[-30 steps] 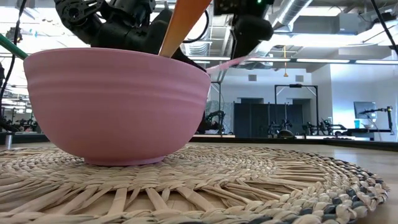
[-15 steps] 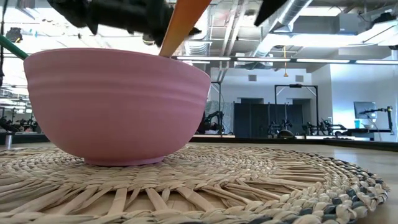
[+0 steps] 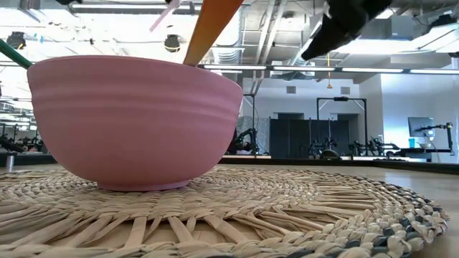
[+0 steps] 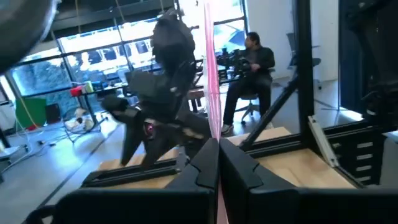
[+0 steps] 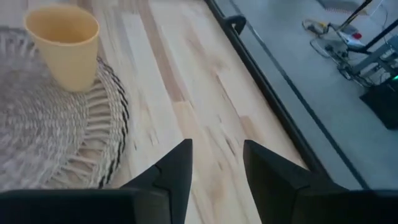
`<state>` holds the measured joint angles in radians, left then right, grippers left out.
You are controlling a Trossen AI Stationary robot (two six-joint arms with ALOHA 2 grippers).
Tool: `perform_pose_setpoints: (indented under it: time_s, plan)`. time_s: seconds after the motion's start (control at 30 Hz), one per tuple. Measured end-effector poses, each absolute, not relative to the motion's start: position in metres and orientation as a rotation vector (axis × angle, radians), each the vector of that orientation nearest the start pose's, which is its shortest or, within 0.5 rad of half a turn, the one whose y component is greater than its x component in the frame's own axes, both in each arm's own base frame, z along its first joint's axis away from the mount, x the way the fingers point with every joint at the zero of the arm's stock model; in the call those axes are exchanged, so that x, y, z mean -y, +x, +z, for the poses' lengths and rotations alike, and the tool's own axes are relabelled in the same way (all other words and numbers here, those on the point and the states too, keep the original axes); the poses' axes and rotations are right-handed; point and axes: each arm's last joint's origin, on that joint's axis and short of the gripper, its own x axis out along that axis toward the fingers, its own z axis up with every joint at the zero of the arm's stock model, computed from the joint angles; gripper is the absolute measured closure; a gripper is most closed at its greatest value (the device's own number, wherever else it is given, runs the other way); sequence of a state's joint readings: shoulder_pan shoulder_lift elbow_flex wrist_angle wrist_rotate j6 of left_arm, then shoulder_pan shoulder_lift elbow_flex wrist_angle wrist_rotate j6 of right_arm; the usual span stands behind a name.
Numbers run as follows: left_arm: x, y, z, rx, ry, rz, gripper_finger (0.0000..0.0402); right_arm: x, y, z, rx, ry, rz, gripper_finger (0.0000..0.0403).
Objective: Pick & Place Utensil
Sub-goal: Put the pink straw into the yellow cup
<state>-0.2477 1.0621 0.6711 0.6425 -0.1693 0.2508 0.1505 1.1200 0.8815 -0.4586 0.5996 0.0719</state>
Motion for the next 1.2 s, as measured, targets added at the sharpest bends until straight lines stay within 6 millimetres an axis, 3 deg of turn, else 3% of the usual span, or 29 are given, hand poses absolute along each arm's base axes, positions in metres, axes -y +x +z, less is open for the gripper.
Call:
perform_pose_setpoints:
  time_s: [0.1,0.2,0.37,0.6,0.73,0.93,1.2]
  plan:
    - [0.063,0.227,0.312,0.269,0.185,-0.001,0.0398,-0.018,0.224,0.273,-0.616,-0.226,-0.437,0.0266]
    - [0.072,0.221,0.303,0.319,0.209,0.069,0.0398,-0.017,0.222,0.275,-0.592,-0.211,-0.439,0.0268]
    - [0.088,0.201,0.28,0.467,0.23,0.031,0.0398,-0.023,0.221,0.277,-0.565,-0.168,-0.428,0.0268]
    - [0.078,0.185,0.243,0.561,0.217,0.08,0.0398,-0.031,0.224,0.273,-0.577,-0.179,-0.398,0.027]
    - [0.066,0.198,0.227,0.487,0.236,0.109,0.0398,-0.03,0.225,0.273,-0.567,-0.172,-0.402,0.0269]
    - [0.051,0.222,0.223,0.477,0.201,0.088,0.0398,-0.029,0.226,0.275,-0.549,-0.162,-0.407,0.0271]
    - [0.041,0.235,0.206,0.395,0.121,0.132,0.0398,-0.029,0.225,0.274,-0.558,-0.166,-0.407,0.027]
